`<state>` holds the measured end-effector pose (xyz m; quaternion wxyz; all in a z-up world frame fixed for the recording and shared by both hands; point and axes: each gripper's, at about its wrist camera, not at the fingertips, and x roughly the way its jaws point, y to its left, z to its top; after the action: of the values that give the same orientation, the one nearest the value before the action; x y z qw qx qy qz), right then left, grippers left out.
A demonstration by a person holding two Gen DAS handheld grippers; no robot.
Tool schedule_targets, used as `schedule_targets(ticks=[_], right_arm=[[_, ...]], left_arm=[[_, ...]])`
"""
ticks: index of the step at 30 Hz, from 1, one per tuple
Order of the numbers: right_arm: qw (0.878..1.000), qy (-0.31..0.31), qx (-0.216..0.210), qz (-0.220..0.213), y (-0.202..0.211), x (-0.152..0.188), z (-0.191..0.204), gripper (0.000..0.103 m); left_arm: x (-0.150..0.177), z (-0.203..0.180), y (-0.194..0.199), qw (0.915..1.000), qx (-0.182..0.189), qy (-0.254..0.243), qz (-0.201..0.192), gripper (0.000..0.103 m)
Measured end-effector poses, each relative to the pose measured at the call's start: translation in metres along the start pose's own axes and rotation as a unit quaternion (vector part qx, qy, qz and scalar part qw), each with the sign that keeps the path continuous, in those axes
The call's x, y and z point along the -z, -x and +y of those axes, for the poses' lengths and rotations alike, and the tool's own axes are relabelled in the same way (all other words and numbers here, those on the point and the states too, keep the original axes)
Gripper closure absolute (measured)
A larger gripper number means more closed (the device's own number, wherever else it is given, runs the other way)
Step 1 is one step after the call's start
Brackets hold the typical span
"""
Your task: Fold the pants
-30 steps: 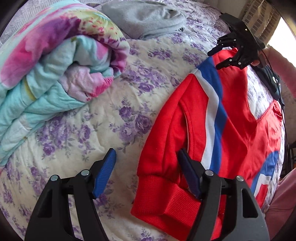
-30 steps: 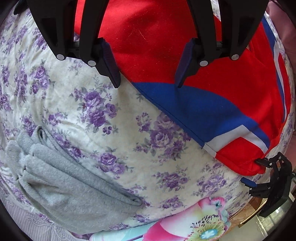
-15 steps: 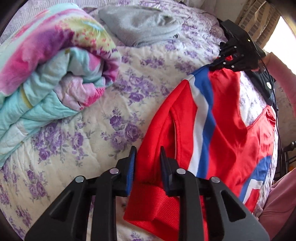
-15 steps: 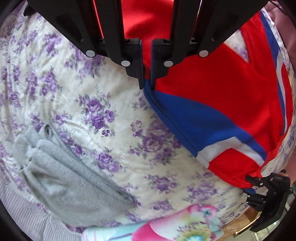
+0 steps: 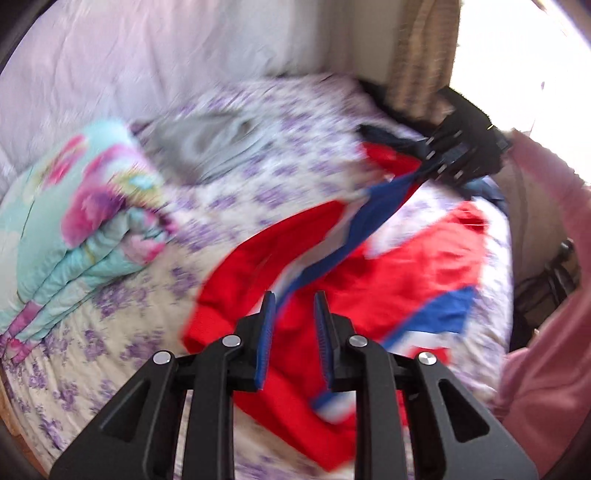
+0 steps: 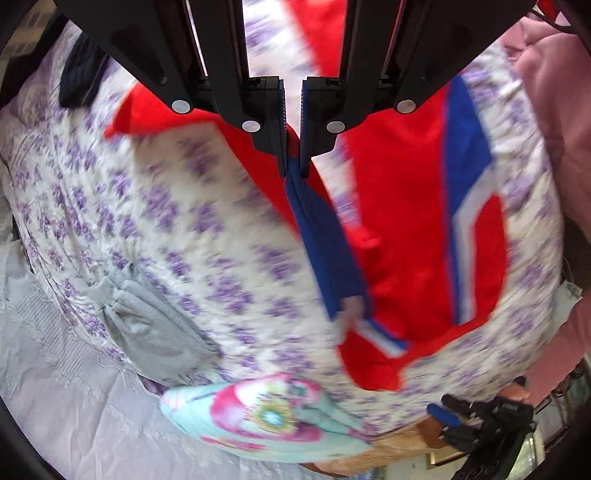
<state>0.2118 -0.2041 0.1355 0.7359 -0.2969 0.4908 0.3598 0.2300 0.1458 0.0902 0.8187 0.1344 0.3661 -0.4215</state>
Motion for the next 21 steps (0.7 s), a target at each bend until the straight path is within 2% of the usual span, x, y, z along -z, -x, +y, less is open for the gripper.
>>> schedule_targets(ticks=[3,7,11,12,13,14,15,16,17,18,20,21], right_arm=[[1.000,0.012,-0.012,-0.017,0.006,0.030,0.057,0.097],[0.999,0.032,-0.014,-0.018,-0.012,0.061,0.116,0.097],[1.000,0.024,-0.005,0.000,-0.048,0.080,0.134,0.097],[1.000,0.020,-0.006,0.002,-0.053,0.083,0.134,0.097],[1.000,0.013,-0.007,0.002,-0.057,0.085,0.132,0.097],[1.000,0.004,-0.012,-0.002,-0.057,0.085,0.129,0.097],[1.000,-0.003,-0.015,-0.004,-0.057,0.085,0.128,0.097],[1.000,-0.008,-0.019,-0.006,-0.057,0.084,0.125,0.097],[1.000,-0.010,-0.022,-0.006,-0.056,0.083,0.122,0.097],[1.000,-0.012,-0.025,-0.006,-0.057,0.083,0.121,0.097],[0.999,-0.015,-0.030,-0.005,-0.057,0.082,0.119,0.097],[0.999,-0.018,-0.032,-0.004,-0.059,0.082,0.120,0.097]], left_arm=[[0.021,-0.031,0.013,0.9996,0.005,-0.028,-0.008,0.082],[0.042,-0.049,0.008,0.9988,-0.013,-0.044,0.017,0.081],[0.046,-0.041,-0.003,0.9975,-0.046,-0.036,0.040,0.079],[0.044,-0.038,-0.010,0.9949,-0.078,-0.039,0.050,0.071],[0.042,-0.034,-0.019,0.9893,-0.123,-0.051,0.059,0.060],[0.042,-0.033,-0.026,0.9825,-0.161,-0.067,0.067,0.055],[0.042,-0.034,-0.037,0.9695,-0.209,-0.102,0.078,0.051],[0.043,-0.036,-0.043,0.9625,-0.227,-0.123,0.081,0.045],[0.045,-0.039,-0.055,0.9453,-0.264,-0.169,0.090,0.041],[0.047,-0.040,-0.061,0.9380,-0.273,-0.192,0.093,0.033],[0.052,-0.046,-0.078,0.9256,-0.269,-0.242,0.112,0.032],[0.051,-0.045,-0.084,0.9237,-0.264,-0.251,0.119,0.033]])
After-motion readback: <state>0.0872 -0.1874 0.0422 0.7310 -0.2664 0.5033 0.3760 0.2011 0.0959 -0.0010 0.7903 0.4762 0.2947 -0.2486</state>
